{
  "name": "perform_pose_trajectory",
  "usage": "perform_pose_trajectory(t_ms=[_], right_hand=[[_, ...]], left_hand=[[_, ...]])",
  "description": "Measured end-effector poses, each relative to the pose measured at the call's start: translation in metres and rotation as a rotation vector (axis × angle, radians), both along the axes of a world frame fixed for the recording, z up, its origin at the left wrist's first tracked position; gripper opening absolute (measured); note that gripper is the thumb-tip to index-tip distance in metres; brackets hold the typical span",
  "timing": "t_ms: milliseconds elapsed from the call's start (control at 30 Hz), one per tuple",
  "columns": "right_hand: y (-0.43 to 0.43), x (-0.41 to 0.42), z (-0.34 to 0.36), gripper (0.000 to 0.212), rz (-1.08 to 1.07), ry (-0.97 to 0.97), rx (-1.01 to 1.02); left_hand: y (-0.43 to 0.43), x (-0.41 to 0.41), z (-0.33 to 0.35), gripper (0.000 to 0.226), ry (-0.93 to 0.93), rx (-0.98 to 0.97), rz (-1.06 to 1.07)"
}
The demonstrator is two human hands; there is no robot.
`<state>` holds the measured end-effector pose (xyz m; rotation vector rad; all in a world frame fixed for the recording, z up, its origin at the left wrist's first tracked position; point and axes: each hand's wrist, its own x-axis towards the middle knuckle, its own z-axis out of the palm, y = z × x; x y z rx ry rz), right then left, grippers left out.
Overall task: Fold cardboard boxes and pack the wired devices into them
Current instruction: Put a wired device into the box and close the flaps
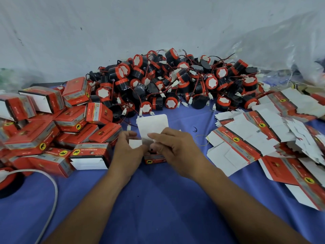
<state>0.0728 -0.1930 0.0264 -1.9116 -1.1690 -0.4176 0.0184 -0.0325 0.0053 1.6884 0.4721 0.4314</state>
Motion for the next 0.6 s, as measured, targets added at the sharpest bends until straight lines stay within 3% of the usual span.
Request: perform_pose_trajectory(t_ms=[167,267,467,533,600], right_hand=[[0.008,-0.005,-0.006,0.009,-0.047,0.107,0.046],[0.012,-0.005,-0.01,0.016,-0.098,0.184,0.031],[0.01,0.0,-0.008,0.018,-0.179,0.3,0.033],[0.008,0.001,-0.005,0.012,-0.191,0.293,0.007],[0.006,0.003,-0.002,0.01,-0.19,0.236,-0.078]], left_hand=[[-0.005,0.003,0.001,0.041,0.037,-0.017,0.059],[-0.012,0.002,0.001,0.03,-0.016,-0.023,0.076],[-0.012,-0.007,-0.002,0.023,-0.124,0.085,-0.029],[-0.013,-0.009,-0.001,0.018,-0.146,0.043,-0.075],[-0.015,-0.012,-0.001,0.027,-0.17,-0.011,-0.149]])
